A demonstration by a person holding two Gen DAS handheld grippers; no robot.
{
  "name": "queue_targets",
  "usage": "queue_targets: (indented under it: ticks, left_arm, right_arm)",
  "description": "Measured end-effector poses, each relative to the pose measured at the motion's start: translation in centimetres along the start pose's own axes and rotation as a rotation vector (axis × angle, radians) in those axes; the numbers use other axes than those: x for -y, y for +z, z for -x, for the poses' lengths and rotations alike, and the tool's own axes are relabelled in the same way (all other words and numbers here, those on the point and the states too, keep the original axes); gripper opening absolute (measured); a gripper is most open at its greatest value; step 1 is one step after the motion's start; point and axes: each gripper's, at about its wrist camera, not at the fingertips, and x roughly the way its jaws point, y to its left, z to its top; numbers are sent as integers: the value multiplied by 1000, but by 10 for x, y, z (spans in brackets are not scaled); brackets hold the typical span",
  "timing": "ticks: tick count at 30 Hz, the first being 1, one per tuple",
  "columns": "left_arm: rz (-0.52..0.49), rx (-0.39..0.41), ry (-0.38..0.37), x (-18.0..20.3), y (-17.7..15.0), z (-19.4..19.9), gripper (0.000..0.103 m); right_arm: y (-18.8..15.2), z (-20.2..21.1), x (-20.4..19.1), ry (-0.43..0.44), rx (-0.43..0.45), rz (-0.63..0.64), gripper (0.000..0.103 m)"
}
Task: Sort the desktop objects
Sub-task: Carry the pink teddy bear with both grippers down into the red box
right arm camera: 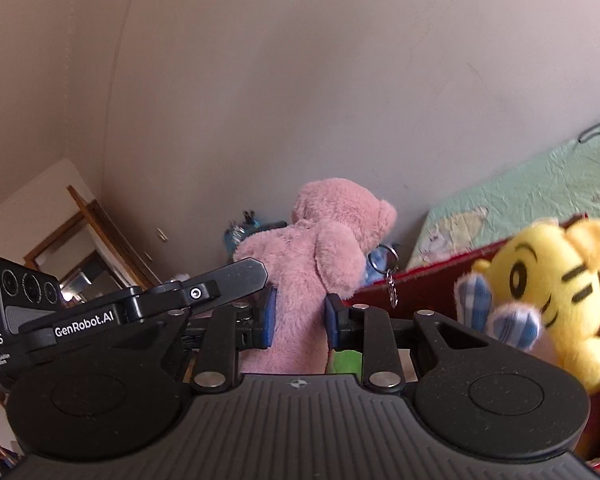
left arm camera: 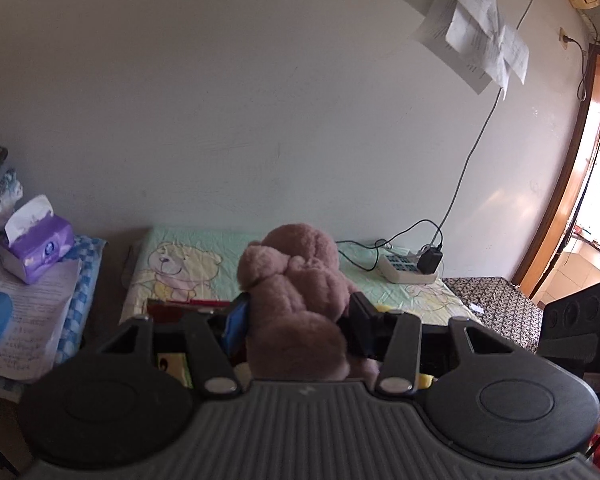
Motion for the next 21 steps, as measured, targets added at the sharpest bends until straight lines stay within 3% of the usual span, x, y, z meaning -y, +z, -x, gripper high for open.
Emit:
queue_targets:
  ticks: [13,21]
  left_arm:
    - [22,-160,22,-41,-31,-38,48]
    - [47,-212,25,-60,-35,-45,46]
  right_arm:
    - [-24,-19,3,-230,-114,12,27]
    - [-28,-33,7,-284,-189,143,27]
